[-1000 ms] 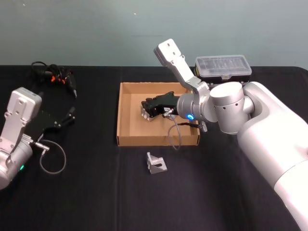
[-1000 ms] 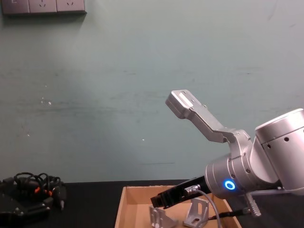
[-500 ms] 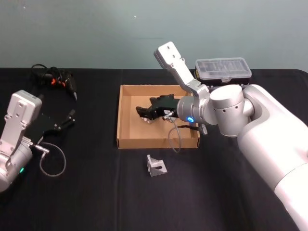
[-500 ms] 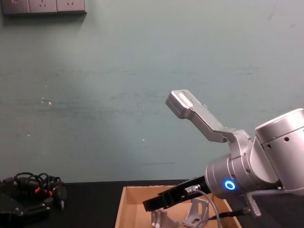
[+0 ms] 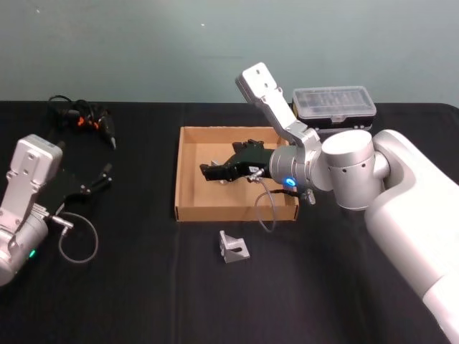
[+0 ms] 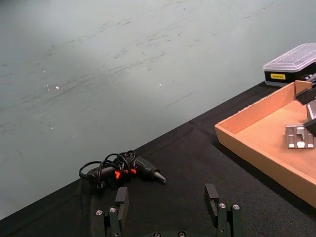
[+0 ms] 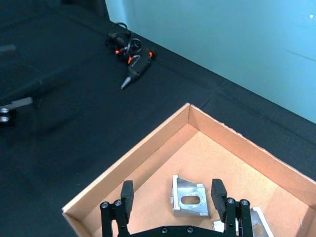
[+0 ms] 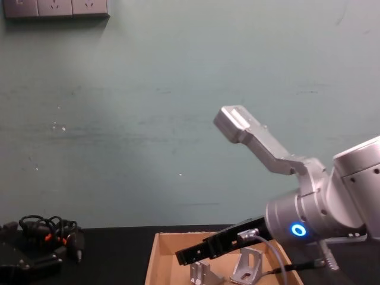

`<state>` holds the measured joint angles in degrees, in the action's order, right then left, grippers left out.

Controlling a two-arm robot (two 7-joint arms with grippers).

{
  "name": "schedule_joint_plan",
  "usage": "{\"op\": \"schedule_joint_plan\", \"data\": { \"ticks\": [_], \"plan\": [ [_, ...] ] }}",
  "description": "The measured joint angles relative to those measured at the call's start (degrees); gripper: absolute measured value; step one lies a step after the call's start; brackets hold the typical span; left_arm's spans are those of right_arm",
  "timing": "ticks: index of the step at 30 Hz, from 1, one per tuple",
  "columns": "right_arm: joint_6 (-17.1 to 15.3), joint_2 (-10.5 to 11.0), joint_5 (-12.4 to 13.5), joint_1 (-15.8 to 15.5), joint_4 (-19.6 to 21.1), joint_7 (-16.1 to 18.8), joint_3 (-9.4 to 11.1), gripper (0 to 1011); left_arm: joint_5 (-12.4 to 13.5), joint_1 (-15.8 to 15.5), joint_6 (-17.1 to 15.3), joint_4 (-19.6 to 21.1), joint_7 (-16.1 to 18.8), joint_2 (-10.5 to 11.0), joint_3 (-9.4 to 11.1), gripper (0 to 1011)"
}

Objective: Use one hand to pick up the angle iron from the table and place it into the box.

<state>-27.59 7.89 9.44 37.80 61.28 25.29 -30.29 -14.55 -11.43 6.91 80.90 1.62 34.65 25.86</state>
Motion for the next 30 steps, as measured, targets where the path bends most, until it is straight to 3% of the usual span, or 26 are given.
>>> {"op": "schedule_joint_plan", "data": {
  "ticks": [7,13,18,24,30],
  "plan": [
    [-2.2,2.8,1.2,-3.7,7.6,0.0,1.3,1002,0.0,0.0,0.0,0.0,0.0,0.0,0.0,1012],
    [-6.7,6.2,2.8,-8.3,17.5,-0.3,2.5,1002,0.0,0.0,0.0,0.0,0.0,0.0,0.0,1011],
    [-9.2,8.1,3.9,-10.9,23.2,-0.4,3.0,1002,0.0,0.0,0.0,0.0,0.0,0.0,0.0,1011],
    [-14.9,11.2,5.4,-15.1,32.0,-1.0,3.2,1002,0.0,0.0,0.0,0.0,0.0,0.0,0.0,1011],
    [-21.2,12.4,5.8,-18.3,37.7,-2.5,3.0,1002,0.0,0.0,0.0,0.0,0.0,0.0,0.0,1011]
  ]
}}
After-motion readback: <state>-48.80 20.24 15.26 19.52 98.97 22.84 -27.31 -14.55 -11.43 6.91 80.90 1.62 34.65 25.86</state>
